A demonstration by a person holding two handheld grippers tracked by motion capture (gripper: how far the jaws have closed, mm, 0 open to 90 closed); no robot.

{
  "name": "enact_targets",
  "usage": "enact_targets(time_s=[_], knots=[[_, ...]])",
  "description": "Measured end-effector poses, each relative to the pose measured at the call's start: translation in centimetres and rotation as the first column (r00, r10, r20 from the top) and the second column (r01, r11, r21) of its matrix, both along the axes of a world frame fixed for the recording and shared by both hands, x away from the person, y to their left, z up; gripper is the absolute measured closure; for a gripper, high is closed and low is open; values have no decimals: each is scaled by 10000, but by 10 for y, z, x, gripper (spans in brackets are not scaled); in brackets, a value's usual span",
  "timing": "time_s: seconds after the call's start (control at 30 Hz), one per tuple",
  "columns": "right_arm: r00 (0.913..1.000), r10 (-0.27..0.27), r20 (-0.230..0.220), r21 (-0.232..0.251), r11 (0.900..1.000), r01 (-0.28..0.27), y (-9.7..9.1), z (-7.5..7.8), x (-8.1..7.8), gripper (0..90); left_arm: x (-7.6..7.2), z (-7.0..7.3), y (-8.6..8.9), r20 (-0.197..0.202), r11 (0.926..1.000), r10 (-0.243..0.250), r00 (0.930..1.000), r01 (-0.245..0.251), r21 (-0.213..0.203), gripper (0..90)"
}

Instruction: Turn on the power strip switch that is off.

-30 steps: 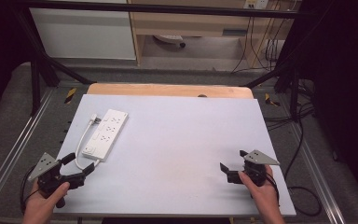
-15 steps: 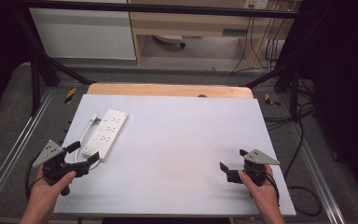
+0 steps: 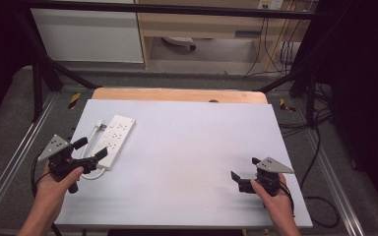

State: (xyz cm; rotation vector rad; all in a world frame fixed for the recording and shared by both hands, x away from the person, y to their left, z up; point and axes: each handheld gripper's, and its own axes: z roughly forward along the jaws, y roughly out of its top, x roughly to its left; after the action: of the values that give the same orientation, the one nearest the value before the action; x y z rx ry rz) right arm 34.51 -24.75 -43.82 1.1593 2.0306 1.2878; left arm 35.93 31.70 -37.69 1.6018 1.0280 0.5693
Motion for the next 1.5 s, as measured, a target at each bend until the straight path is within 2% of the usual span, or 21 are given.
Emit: enact_targets(time_s=[0.47,0.97,1.5], knots=[[10000,-7,-14,-12,10000,6,2,0,1,34,27,4,-9,92,9997,89,9999,-92,246,81],[9999,101,-52,42,9999,-100,4,0,1,34,62,17,-14,466,9981,531,9975,-545,292,86],[9999,159,-26,-5,9999,-159,5,0,2,33,87,13,-10,389,9947,942,9948,-957,377,89]])
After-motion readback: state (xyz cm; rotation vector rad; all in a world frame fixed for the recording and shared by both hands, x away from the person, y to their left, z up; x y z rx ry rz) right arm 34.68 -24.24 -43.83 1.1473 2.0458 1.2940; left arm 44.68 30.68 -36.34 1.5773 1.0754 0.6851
